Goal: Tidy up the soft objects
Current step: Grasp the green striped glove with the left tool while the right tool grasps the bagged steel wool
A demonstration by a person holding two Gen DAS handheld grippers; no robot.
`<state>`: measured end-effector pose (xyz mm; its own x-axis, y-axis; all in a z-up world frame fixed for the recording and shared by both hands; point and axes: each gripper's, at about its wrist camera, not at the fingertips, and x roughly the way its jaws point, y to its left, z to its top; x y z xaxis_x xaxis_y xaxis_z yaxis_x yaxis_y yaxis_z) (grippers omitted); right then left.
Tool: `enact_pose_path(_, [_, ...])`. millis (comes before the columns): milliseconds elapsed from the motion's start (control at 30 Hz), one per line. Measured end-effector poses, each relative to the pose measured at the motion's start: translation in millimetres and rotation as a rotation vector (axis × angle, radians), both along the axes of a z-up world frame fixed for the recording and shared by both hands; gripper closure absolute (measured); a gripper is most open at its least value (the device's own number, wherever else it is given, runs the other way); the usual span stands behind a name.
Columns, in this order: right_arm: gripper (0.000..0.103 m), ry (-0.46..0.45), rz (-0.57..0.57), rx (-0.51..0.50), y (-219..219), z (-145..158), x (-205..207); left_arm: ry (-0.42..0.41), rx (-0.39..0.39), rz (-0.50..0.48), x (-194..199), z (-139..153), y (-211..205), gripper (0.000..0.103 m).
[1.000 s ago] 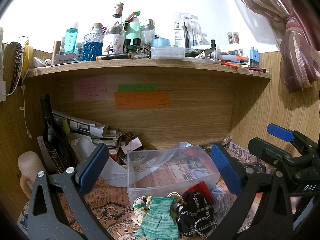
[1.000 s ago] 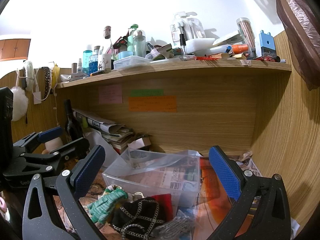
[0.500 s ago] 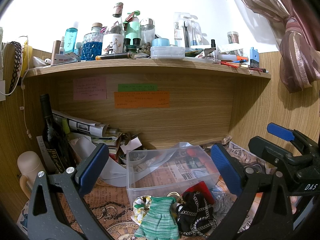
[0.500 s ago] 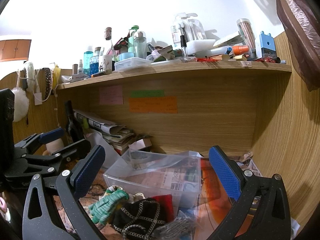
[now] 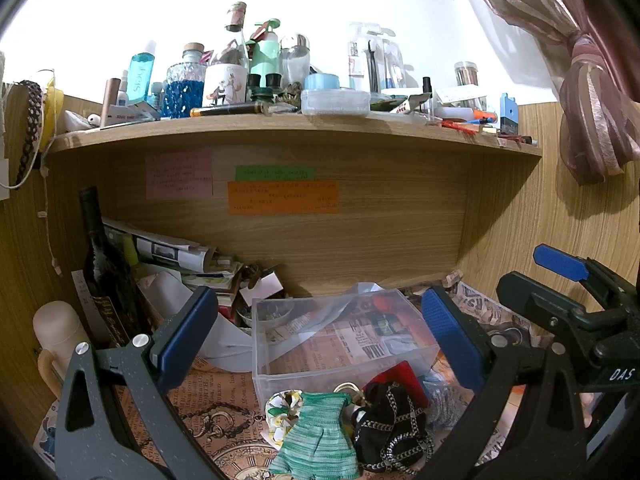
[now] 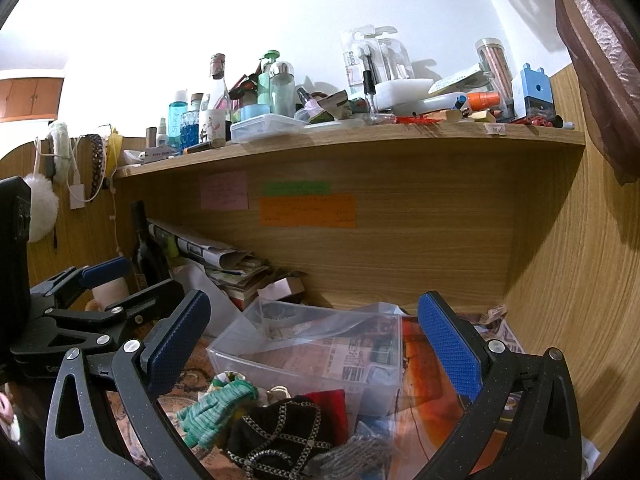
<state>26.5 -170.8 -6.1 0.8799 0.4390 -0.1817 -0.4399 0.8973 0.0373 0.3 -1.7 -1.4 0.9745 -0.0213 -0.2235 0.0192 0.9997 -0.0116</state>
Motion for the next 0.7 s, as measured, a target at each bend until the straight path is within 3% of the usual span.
enact_pose_path(400, [0.0, 0.176, -0.05, -0.072, -15, -45, 29, 0.234, -0.035, -0.087, 32, -52, 3, 0.001])
enact_pose_path(533, [0.0, 0.262, -0.055, -0.09, -22, -67, 38, 0.32, -0.04, -0.098, 40, -74, 1, 0.017])
enact_pose_path(700, [0.001, 0.358, -0.049, -0.116, -25, -93, 45, 0.397, -0.068, -0.097, 45, -96, 8, 0.02])
